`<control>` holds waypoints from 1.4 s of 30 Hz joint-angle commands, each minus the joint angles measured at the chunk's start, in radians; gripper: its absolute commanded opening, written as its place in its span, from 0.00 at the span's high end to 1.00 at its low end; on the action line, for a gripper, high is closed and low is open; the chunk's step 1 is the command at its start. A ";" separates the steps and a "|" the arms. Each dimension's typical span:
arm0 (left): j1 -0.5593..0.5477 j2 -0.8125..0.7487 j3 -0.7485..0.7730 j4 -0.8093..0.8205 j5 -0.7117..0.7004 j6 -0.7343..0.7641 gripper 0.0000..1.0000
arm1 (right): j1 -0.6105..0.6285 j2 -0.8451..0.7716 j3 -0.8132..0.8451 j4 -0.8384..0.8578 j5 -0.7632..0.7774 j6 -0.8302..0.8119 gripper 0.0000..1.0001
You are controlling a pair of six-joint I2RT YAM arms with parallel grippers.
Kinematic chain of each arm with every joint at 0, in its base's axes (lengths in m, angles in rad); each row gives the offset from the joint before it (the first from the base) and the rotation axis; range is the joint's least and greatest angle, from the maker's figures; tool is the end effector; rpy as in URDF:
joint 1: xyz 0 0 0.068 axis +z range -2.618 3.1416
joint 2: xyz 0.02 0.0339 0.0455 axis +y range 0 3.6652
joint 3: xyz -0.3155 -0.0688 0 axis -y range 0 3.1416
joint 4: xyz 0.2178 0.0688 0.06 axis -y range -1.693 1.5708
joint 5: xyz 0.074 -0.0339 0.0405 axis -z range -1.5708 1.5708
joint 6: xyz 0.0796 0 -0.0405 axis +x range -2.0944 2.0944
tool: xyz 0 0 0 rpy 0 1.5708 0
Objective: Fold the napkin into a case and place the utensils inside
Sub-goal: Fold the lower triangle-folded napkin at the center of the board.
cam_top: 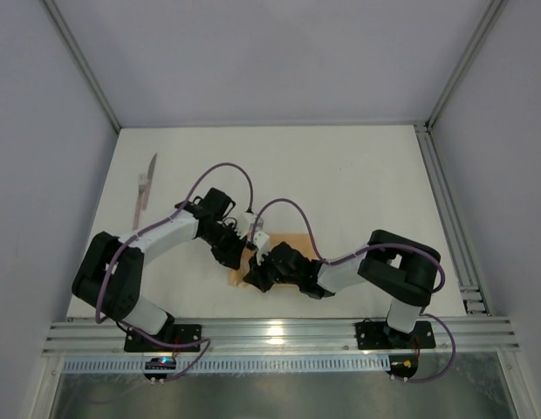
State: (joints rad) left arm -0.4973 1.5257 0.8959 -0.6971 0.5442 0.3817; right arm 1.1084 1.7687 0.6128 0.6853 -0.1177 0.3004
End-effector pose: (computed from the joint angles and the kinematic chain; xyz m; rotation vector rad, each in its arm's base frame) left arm 0.2013 -0.1562 0.2110 1.2888 2.5142 -0.8065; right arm 0.1527 0.3274 0.1783 -0.9329 1.9811 0.9673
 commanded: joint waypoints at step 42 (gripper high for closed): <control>-0.153 -0.337 -0.285 0.260 -0.006 0.798 0.80 | -0.045 0.038 0.050 0.051 -0.080 0.175 0.97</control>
State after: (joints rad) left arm -0.6315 1.1885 0.5888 -0.5102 0.5465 1.1786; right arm 1.0630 1.8091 0.6308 0.7113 -0.1871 0.4740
